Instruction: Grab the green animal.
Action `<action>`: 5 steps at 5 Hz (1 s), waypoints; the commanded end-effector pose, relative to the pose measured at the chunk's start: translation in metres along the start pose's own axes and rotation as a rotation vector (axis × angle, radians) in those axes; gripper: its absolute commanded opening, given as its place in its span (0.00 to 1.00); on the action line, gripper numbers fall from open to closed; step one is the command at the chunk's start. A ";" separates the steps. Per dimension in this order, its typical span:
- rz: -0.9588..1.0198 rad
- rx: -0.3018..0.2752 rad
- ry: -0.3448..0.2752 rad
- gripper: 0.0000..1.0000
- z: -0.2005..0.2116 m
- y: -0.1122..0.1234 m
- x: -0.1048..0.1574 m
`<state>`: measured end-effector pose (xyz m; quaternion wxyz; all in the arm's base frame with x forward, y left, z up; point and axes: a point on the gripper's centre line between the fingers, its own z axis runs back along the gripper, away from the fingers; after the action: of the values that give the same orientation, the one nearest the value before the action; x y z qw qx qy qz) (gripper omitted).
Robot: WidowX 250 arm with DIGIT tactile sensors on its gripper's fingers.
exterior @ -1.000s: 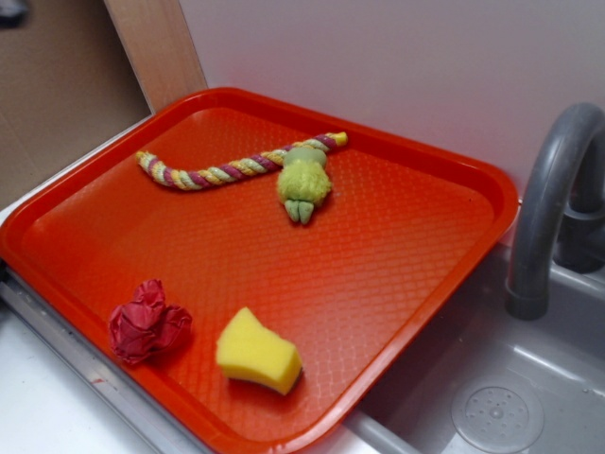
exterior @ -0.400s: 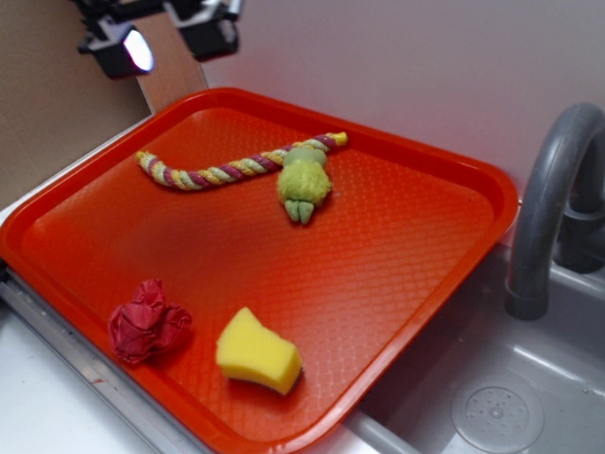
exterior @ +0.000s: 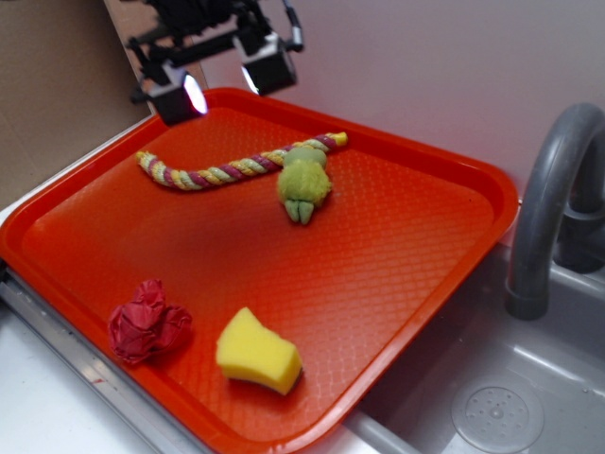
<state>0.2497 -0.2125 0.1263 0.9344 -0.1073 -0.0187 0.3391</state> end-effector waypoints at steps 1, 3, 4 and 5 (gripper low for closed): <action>-0.138 -0.055 -0.033 1.00 -0.043 -0.014 0.038; -0.260 0.079 -0.049 1.00 -0.078 -0.027 0.034; -0.260 0.114 -0.052 1.00 -0.083 -0.036 0.029; -0.258 0.121 -0.051 0.00 -0.084 -0.035 0.028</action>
<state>0.2925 -0.2321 0.0327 0.9745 -0.0172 -0.0178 0.2231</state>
